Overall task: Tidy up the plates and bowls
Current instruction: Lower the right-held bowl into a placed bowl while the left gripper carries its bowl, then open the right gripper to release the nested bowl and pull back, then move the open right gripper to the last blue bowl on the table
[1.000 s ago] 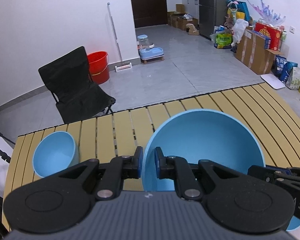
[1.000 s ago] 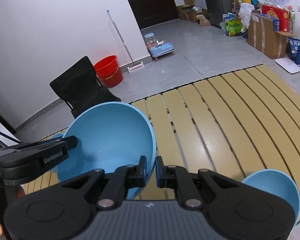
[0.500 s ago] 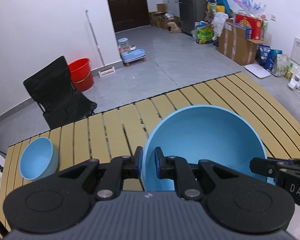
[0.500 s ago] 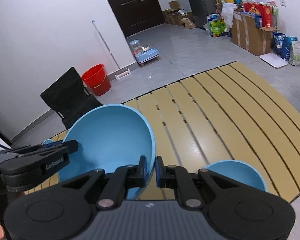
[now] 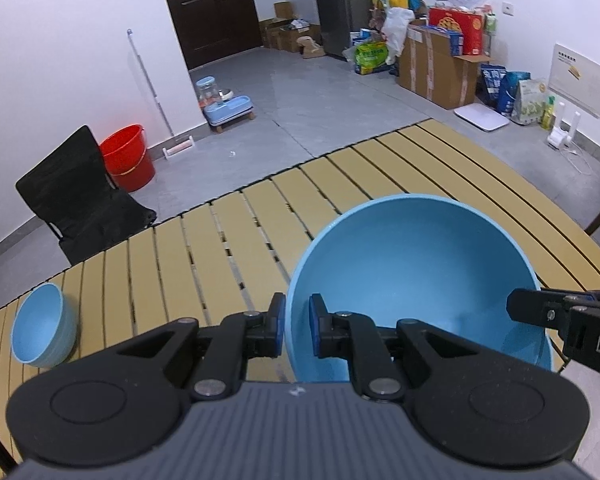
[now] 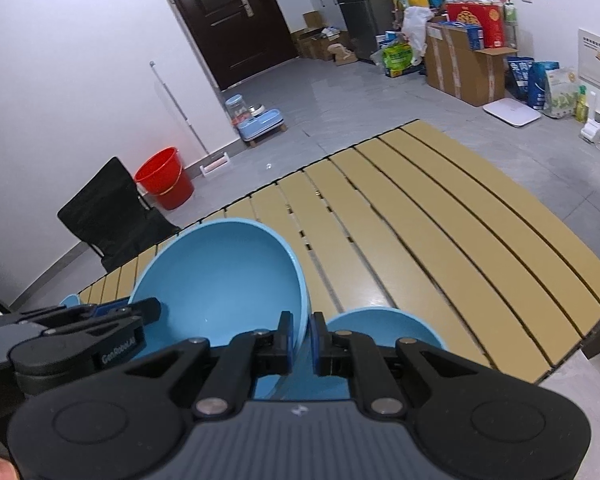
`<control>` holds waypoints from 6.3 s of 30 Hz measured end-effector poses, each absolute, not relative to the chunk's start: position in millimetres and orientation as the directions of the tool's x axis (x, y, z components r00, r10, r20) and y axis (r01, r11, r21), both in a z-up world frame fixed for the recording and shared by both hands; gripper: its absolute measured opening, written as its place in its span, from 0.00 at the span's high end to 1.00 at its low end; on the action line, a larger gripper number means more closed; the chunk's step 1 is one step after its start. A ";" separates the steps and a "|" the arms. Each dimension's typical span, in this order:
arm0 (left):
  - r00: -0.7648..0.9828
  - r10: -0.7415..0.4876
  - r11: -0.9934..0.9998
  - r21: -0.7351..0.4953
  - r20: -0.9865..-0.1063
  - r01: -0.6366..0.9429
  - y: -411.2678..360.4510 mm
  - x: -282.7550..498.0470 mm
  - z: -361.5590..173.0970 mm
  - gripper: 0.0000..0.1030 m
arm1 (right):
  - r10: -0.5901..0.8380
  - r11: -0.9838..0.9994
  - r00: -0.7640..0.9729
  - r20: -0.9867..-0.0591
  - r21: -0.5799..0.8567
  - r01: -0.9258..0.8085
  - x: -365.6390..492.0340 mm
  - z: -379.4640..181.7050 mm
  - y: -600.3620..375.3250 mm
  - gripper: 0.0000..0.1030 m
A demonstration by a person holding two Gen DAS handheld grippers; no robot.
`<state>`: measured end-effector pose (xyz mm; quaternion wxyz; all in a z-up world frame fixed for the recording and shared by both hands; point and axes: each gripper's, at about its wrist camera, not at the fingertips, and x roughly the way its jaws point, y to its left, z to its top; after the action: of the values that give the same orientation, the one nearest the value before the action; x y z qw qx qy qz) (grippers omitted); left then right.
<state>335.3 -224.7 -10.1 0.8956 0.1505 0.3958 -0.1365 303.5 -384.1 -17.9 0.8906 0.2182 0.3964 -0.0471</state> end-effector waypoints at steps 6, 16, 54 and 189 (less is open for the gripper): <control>0.631 -0.140 0.906 0.158 -0.763 0.393 -243.7 327.3 -19.9 0.87 | 0.065 0.892 0.681 -0.729 0.349 0.289 289.4 -23.4 -401.4 0.92; 0.614 -0.147 0.890 0.167 -0.776 0.424 -268.6 315.5 -30.9 0.87 | 0.053 0.876 0.677 -0.734 0.359 0.321 271.7 -38.1 -422.8 0.92; 0.536 -0.119 0.867 0.175 -0.836 0.467 -295.2 307.4 -88.3 0.87 | -0.022 0.893 0.613 -0.790 0.261 0.368 269.6 -87.8 -428.2 0.92; 0.689 0.032 0.986 -0.092 -0.724 -0.142 141.5 360.4 -22.0 0.00 | 0.251 0.965 0.657 -0.711 0.235 -0.114 417.3 -27.8 -123.5 0.00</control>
<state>360.4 141.5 -22.0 0.9162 -0.0703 0.3916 0.0475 417.3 -123.5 -27.8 0.9061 0.0848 0.4019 0.1007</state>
